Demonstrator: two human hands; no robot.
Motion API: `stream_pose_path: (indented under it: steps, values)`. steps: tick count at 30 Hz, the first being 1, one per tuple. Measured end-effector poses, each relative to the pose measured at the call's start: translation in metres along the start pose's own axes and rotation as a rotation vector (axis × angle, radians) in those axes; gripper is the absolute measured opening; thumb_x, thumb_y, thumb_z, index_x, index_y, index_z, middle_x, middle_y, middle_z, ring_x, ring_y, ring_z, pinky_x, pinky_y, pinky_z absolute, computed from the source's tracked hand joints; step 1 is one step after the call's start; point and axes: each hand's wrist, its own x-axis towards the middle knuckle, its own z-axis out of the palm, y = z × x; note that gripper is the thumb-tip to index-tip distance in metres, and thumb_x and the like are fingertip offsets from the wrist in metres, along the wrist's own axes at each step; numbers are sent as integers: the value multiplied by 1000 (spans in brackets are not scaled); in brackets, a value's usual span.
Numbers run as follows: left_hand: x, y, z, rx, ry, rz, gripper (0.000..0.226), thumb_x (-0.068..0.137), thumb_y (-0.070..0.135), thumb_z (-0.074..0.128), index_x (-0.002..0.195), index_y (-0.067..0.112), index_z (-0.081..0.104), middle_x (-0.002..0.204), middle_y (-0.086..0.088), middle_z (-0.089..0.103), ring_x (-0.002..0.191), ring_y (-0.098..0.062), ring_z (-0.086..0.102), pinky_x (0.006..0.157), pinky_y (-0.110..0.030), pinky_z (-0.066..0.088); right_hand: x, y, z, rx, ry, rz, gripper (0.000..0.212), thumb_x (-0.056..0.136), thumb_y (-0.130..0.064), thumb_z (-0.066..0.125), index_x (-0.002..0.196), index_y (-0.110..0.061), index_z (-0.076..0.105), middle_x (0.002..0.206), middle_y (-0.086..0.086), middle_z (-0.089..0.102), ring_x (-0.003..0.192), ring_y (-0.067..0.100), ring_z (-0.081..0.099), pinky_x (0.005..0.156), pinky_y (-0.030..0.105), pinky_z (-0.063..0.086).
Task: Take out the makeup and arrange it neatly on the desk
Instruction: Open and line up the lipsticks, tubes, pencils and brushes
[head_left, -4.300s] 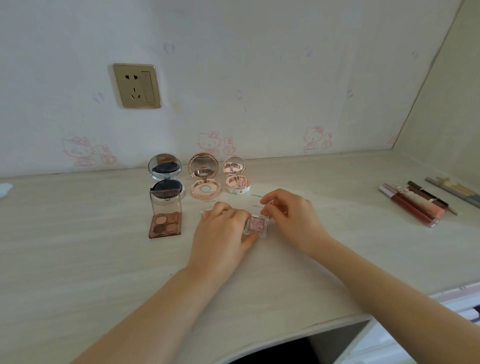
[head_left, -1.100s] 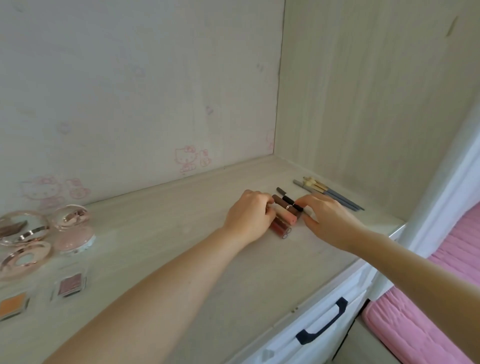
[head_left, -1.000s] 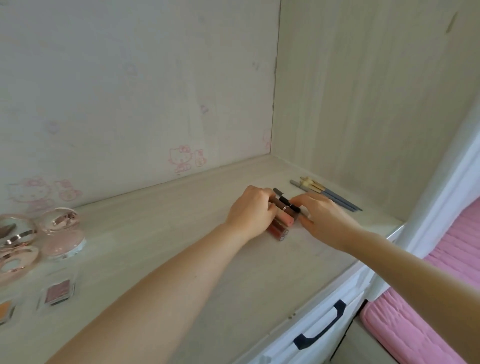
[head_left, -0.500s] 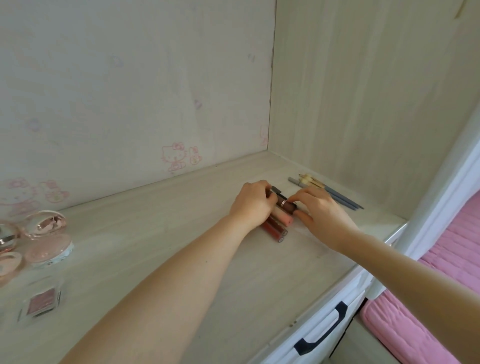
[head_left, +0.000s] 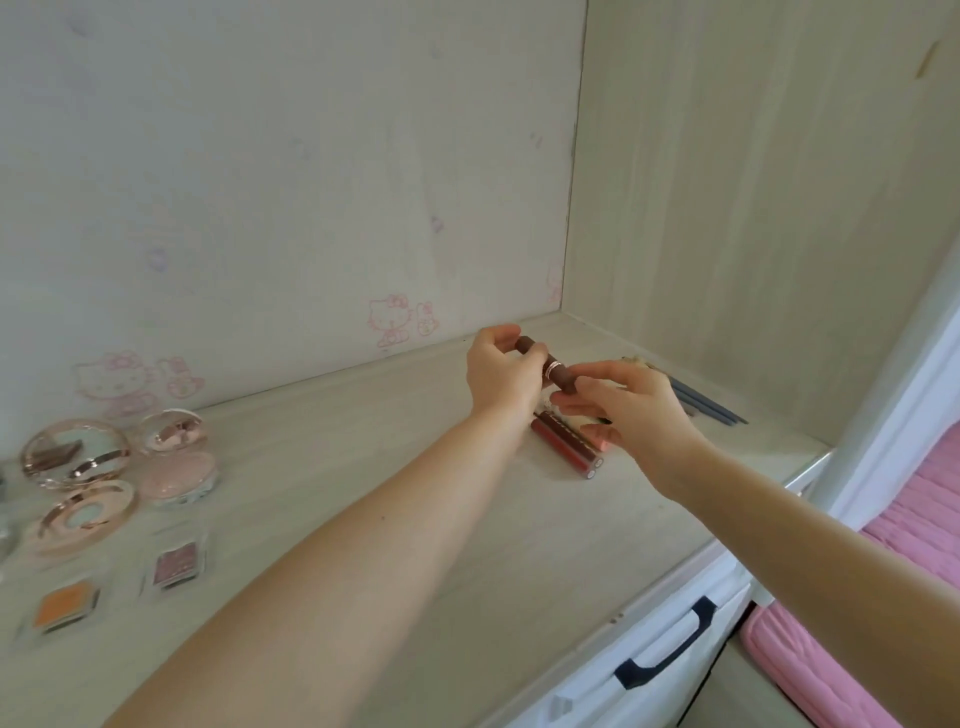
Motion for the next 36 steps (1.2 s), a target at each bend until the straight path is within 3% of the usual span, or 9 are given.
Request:
stream_pose_path:
  steps: [4,7,10,15,17,21,25,31,36]
  values:
    - [-14,21,-28,-36,17,12,43,78,4,70,117,11,54,113,-4,59,88,-23,71,66,-24,59,-14,-5,23,88,-13,41,14,95,-18,55,102,-14,67,89,3,76,91,18,71,87,36,53]
    - [-28,36,-53,-77,13,-16,35,77,6,73,110,6,59,98,-5,69,73,-14,72,63,-16,55,-22,-4,43,201,-54,69,18,96,-17,55,110,-9,63,93,5,75,86,16,69,81,34,53]
    - [-42,46,-82,26,-3,77,21,78,12,76,97,7,69,83,-5,74,72,-11,72,69,-22,56,-33,-5,65,397,-166,142,23,96,-11,53,116,-3,61,101,11,73,83,15,66,74,28,50]
    - [-65,63,-127,160,-40,216,16,79,7,74,94,8,69,75,-4,73,61,-4,68,54,-15,52,-52,-13,108,654,-311,216,18,95,-1,50,108,0,62,92,11,72,76,12,62,68,21,47]
    - [-70,67,-148,233,-23,252,18,78,10,75,95,12,69,78,-4,74,68,-8,71,63,-20,55,-61,-18,126,682,-362,215,14,95,-1,50,100,-2,63,85,7,72,78,12,60,69,20,48]
    - [-76,70,-190,301,2,301,18,78,14,76,94,18,69,81,-2,74,77,-13,71,74,-28,57,-81,-22,162,616,-396,223,14,97,-9,52,98,-3,65,86,9,73,79,15,65,72,24,54]
    - [-89,73,-229,378,42,376,16,80,11,73,94,16,70,84,3,73,76,-10,69,69,-19,54,-98,-25,190,477,-459,231,18,97,-10,50,103,-4,66,95,12,73,88,22,69,78,32,53]
    - [-107,63,-299,565,107,470,15,82,12,72,93,22,69,87,15,70,78,1,63,71,-12,48,-115,-24,228,124,-489,112,18,92,-4,52,106,-5,64,88,9,73,80,19,69,73,32,57]
    - [-123,48,-354,745,72,478,25,85,12,71,105,27,68,90,16,66,71,-2,58,66,-9,41,-123,-22,251,90,-592,7,23,90,-6,57,111,-14,62,93,10,71,82,20,68,74,34,55]
